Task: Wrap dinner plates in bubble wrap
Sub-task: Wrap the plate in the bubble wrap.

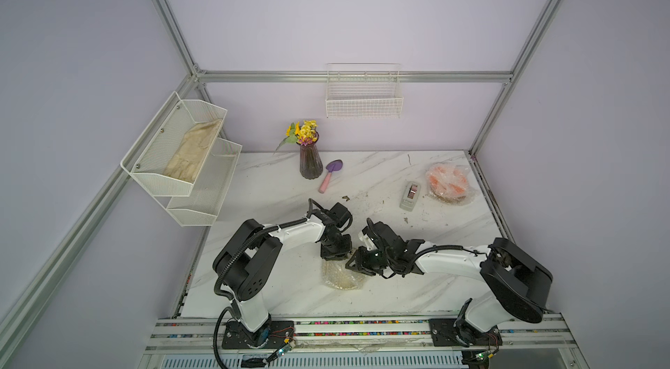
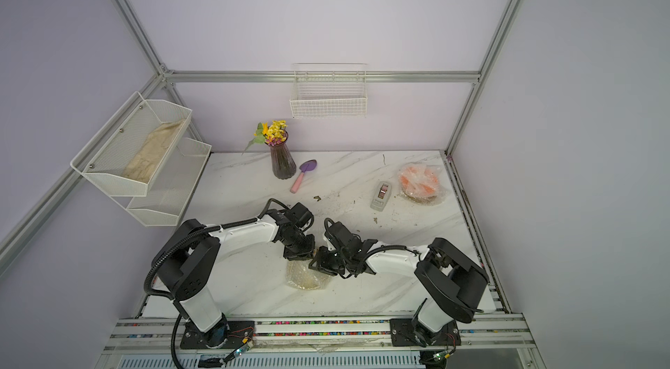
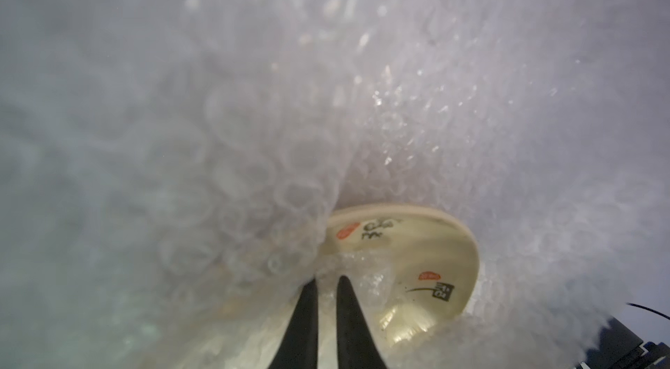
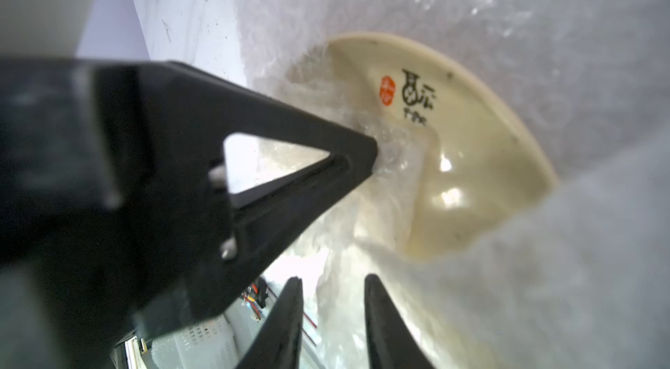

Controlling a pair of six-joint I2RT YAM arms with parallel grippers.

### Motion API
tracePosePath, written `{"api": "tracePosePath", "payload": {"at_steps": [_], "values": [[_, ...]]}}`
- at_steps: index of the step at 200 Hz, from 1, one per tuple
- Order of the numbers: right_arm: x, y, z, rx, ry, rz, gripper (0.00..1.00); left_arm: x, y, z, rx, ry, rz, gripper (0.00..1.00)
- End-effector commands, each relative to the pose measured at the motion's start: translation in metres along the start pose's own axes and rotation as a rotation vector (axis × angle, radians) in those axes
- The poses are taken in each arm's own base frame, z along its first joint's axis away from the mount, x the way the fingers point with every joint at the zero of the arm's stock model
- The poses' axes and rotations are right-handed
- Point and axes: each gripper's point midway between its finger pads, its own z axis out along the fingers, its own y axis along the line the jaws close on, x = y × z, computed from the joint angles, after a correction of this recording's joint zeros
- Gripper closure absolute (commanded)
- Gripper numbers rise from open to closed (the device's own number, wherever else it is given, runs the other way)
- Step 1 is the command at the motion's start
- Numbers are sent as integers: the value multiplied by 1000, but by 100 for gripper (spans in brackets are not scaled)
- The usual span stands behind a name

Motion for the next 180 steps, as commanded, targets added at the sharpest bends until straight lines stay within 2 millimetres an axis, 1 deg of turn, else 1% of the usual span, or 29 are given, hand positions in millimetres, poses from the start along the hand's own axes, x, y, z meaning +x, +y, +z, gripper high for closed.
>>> {"api": "tracePosePath", "payload": {"at_steps": [1,12,20,29,37,46,57,59,61,64,71,78,87,93,111,116,130,137,146,164,174,180], "values": [[3,-12,-19,82,-33,34,65,22,50,27,-182,70,-13,87],[5,-18,-25,119,-38,37,65,22,50,27,-183,70,-13,88],[7,-25,-28,151,-35,38,68,22,50,27,-182,70,-14,88],[12,-34,-29,186,-18,43,72,22,49,27,-181,70,-13,88],[12,-35,-27,181,-15,45,78,21,49,27,-177,68,-12,88],[14,-28,-19,134,4,46,83,21,48,27,-176,67,-11,88],[13,-11,-6,30,37,44,87,20,46,28,-171,68,-11,89],[14,-4,-2,-4,47,41,88,20,46,27,-169,69,-9,89],[14,-2,-1,-12,52,40,88,19,45,27,-168,69,-8,89],[14,5,3,-50,65,38,89,19,45,28,-168,69,-8,89],[13,15,10,-96,84,37,91,19,44,27,-165,68,-6,89],[13,20,17,-111,96,35,92,19,44,27,-163,67,-5,89],[10,17,23,-92,92,35,93,19,44,26,-162,64,-5,89],[7,11,28,-63,83,32,94,18,43,26,-160,61,-4,89],[6,-18,39,47,79,63,98,16,39,22,-146,51,2,89],[6,-23,40,65,76,69,99,15,37,19,-141,46,5,89],[9,-39,45,115,81,87,100,9,30,5,-134,14,14,88],[11,-47,47,138,89,98,100,5,25,-7,-132,-14,17,85],[14,-53,48,150,93,105,100,0,15,-27,-115,-56,28,80],[16,-59,46,168,96,109,100,-9,-4,-64,-66,-134,43,67],[17,-59,46,168,99,109,100,-9,-12,-77,-36,-156,42,62],[17,-59,46,170,99,111,100,-8,-16,-81,-15,-156,36,61]]}}
